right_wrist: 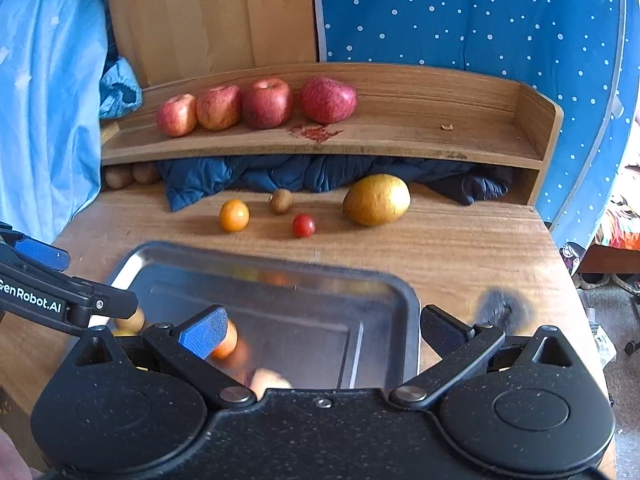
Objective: Organize fruits
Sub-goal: 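Move both open tools back toward the remaining fruits on the table, then grasp a small orange with the left tool while the right tool grasps the cherry tomato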
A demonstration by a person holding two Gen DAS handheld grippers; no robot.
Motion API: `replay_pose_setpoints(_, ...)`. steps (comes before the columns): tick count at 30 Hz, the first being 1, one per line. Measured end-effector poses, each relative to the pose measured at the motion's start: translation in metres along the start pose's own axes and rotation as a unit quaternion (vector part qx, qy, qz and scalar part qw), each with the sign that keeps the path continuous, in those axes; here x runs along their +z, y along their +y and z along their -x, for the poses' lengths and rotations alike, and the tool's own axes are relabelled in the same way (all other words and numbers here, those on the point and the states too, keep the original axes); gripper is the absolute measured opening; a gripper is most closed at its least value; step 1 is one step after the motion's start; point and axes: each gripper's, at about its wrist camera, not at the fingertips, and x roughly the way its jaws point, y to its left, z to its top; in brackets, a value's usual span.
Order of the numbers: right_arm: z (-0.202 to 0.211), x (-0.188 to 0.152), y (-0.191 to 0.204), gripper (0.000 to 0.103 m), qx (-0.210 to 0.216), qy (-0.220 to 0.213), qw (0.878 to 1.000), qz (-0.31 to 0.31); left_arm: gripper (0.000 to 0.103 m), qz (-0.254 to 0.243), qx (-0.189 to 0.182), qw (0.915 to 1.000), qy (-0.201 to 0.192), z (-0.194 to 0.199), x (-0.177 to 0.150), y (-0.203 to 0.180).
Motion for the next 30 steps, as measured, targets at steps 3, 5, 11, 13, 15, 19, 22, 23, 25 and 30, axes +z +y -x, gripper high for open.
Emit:
replay_pose_setpoints(3, -0.012, 0.008, 0.001, 0.102, -0.002, 0.004, 1.0, -0.009, 0.102, -0.008, 0.0, 1.0, -0.001, -0.009, 0.015, 0.004)
replay_pose_setpoints(5, -0.02, 0.013, 0.001, 0.102, -0.004, 0.008, 1.0, -0.013, 0.102, -0.016, -0.002, 0.9999, -0.001, -0.016, 0.025, 0.006)
replay_pose_setpoints(11, -0.044, 0.025, 0.007, 0.102, -0.022, 0.019, 1.0, -0.011, 0.102, -0.042, -0.008, 0.9991, 0.001, -0.04, 0.054, 0.01)
replay_pose_setpoints(13, -0.053, 0.03, 0.009, 0.102, -0.027, 0.023, 0.999, -0.007, 0.102, -0.056, -0.013, 0.9984, 0.003, -0.05, 0.062, 0.009)
replay_pose_setpoints(15, -0.061, 0.035, 0.01, 0.102, -0.032, 0.028, 0.999, -0.002, 0.102, -0.068, -0.017, 0.9975, 0.006, -0.06, 0.069, 0.009)
replay_pose_setpoints(19, -0.078, 0.043, 0.011, 0.102, -0.039, 0.043, 0.998, 0.002, 0.102, -0.086, -0.023, 0.996, 0.008, -0.079, 0.08, 0.009)
replay_pose_setpoints(22, -0.09, 0.046, 0.011, 0.102, -0.046, 0.058, 0.997, 0.006, 0.102, -0.098, -0.033, 0.9947, 0.002, -0.091, 0.087, 0.01)
replay_pose_setpoints(23, -0.093, 0.047, 0.011, 0.102, -0.047, 0.061, 0.997, 0.006, 0.102, -0.102, -0.037, 0.9941, 0.001, -0.095, 0.089, 0.01)
replay_pose_setpoints(25, -0.1, 0.05, 0.011, 0.1, -0.048, 0.065, 0.997, 0.005, 0.102, -0.115, -0.046, 0.9923, 0.0, -0.103, 0.093, 0.009)
replay_pose_setpoints(30, -0.115, 0.054, 0.013, 0.097, -0.056, 0.073, 0.996, 0.011, 0.102, -0.138, -0.051, 0.989, -0.014, -0.114, 0.099, 0.006)
